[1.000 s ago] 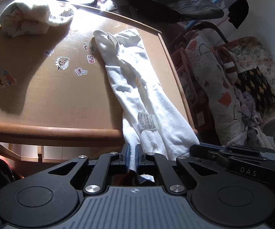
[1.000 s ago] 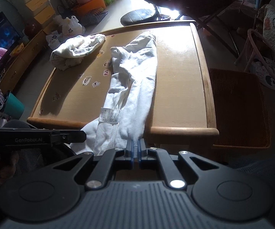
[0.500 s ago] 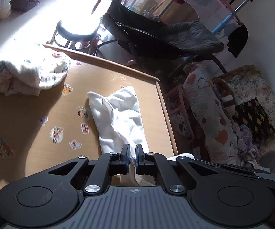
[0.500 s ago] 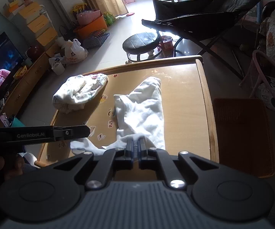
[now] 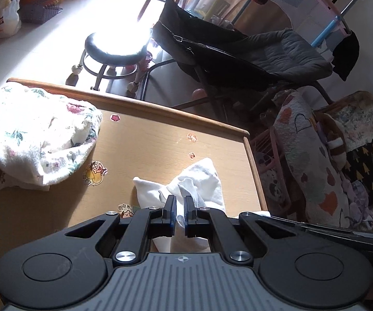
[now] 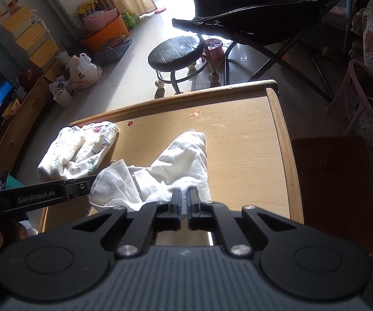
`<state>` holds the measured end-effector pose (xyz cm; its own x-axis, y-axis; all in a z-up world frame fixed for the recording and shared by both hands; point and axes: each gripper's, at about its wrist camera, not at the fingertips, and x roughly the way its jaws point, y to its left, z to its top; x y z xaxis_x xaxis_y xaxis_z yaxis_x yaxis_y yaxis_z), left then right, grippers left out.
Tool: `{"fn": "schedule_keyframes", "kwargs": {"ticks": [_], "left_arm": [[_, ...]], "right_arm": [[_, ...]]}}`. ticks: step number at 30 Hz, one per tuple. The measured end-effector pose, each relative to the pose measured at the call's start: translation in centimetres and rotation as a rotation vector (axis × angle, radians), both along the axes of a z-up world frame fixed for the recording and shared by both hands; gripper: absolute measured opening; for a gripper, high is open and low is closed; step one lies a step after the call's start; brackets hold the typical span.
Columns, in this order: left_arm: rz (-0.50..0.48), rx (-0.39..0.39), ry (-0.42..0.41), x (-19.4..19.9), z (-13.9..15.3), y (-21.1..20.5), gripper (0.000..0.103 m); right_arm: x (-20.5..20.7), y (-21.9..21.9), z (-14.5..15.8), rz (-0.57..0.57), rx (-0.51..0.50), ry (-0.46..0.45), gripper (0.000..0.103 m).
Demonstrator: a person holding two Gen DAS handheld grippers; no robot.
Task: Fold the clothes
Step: 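Fold the hem end over onto the collar end with both grippers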
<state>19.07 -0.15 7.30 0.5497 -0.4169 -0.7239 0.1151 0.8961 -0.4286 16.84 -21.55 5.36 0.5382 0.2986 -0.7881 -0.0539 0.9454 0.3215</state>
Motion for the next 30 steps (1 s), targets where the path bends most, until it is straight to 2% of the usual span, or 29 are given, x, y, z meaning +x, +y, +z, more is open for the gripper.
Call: {"fn": "schedule_keyframes", "kwargs": {"ticks": [9,18,30], "left_arm": [[-0.026,0.024,0.007,2.9,-0.5,-0.2,0.006],[-0.02,0.049,0.03,5.4,-2.7,0.0,0.006],[-0.024,0.077,0.042,5.9,-3.1,0.1,0.011]], "right_arm": [[2.4,1.0,-1.0,0.012,-0.007,0.019,0.005],[4.1,1.8,-2.1,0.024,-0.036,0.046,0.005],[5.6,1.7,-4.7,-0.006,-0.017,0.105,0.005]]}}
